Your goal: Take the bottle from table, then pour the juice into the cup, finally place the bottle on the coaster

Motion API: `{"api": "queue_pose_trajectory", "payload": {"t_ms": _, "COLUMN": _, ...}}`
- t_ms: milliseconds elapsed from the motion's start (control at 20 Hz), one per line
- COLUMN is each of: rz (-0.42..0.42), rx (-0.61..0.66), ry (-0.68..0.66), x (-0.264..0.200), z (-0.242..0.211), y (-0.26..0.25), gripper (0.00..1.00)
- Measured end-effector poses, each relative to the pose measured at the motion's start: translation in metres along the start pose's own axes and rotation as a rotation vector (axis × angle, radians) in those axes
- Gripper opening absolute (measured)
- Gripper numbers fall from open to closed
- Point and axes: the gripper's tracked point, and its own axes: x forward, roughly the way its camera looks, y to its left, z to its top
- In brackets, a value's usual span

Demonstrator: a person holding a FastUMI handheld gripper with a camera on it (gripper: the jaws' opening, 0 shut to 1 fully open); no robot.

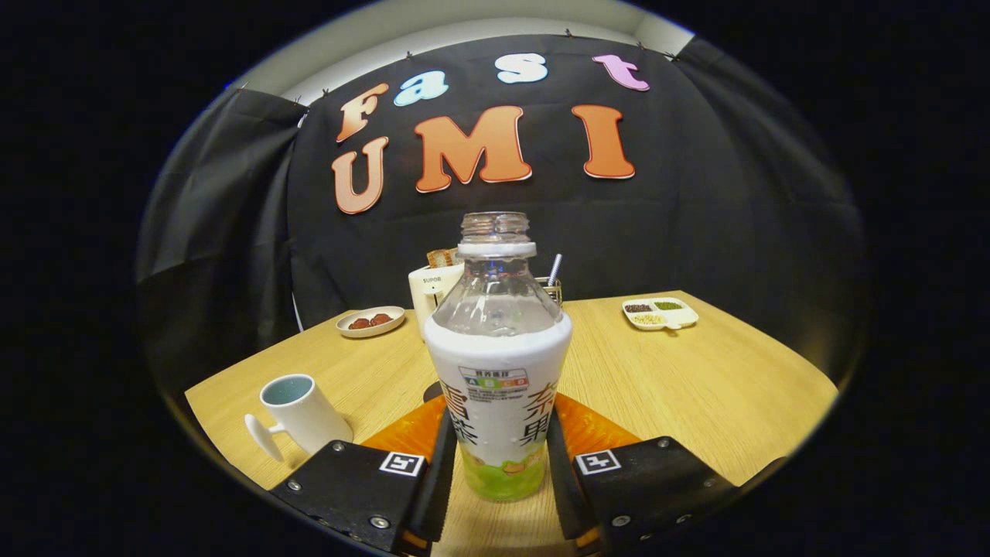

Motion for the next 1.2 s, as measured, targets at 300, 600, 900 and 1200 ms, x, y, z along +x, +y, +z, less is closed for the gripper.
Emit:
{"api": "queue_pose_trajectory", "payload": {"t_ms": 300, "rz": -0.004, "rx": -0.166, "ry": -0.040, "x": 0.000, "z": 0.021, "y": 0.017, "gripper": 0.56}}
{"api": "queue_pose_trajectory", "payload": {"t_ms": 600, "rz": -0.025, "rx": -0.402, "ry": -0.060, "x": 0.003, "z": 0.023, "y": 0.039, "gripper": 0.56}}
{"api": "queue_pose_trajectory", "payload": {"t_ms": 900, "rz": -0.067, "rx": -0.587, "ry": -0.045, "x": 0.019, "z": 0.022, "y": 0.049, "gripper": 0.56}}
{"api": "queue_pose_trajectory", "payload": {"t_ms": 1200, "rz": -0.141, "rx": -0.829, "ry": -0.065, "x": 0.030, "z": 0.021, "y": 0.051, "gripper": 0.56}}
